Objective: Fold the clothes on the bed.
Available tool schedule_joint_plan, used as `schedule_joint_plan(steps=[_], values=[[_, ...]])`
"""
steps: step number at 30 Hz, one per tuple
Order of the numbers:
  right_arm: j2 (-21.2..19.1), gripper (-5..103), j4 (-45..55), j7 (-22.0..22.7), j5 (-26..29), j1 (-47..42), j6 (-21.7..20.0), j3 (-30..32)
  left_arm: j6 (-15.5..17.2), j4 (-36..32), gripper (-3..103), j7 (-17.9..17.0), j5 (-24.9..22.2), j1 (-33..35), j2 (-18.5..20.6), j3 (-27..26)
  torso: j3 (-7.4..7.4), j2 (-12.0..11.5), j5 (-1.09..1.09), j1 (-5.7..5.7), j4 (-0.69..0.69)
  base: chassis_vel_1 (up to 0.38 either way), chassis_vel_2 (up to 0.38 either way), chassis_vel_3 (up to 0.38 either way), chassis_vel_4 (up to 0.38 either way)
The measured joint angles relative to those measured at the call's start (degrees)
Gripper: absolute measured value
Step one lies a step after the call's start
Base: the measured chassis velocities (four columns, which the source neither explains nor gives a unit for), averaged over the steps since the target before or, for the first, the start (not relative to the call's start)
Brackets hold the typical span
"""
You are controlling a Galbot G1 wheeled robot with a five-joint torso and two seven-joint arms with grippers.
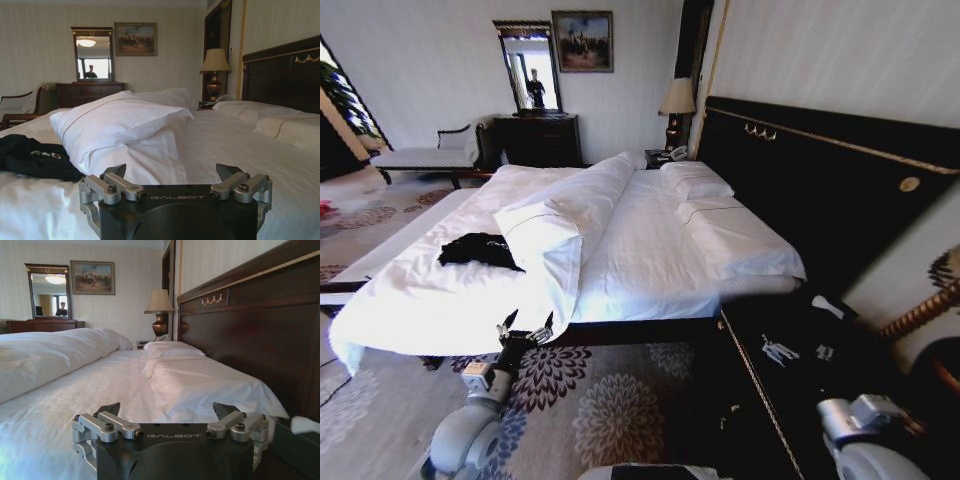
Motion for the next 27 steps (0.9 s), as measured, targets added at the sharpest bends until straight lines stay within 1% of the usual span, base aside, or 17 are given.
schedule_joint_plan(steps=[6,13,20,27], values=[[-1.0,100,0.5,0.0,0.7,0.1,0.3,1.5,-0.2,-0.5,100,0.0,0.4,0.3,0.0,0.0,0.01,0.0,0.00,0.01,0.01,-0.162,0.175,0.179,-0.176],[-1.1,100,1.2,0.0,0.8,0.3,0.5,1.7,-0.3,-0.6,100,0.3,0.4,0.2,0.2,0.1,0.01,0.0,0.00,0.01,0.02,-0.157,0.168,0.165,-0.165],[-1.7,100,1.4,0.0,1.1,0.5,0.5,2.4,-0.2,-0.6,100,0.3,0.0,-0.6,0.4,-0.1,0.00,0.0,0.00,0.00,-0.01,-0.151,0.146,0.147,-0.143],[-1.8,100,1.4,0.0,1.1,0.5,0.5,2.5,-0.2,-0.9,100,0.3,0.1,-0.2,0.5,0.1,0.01,0.0,0.00,0.00,0.01,-0.165,0.172,0.172,-0.160]])
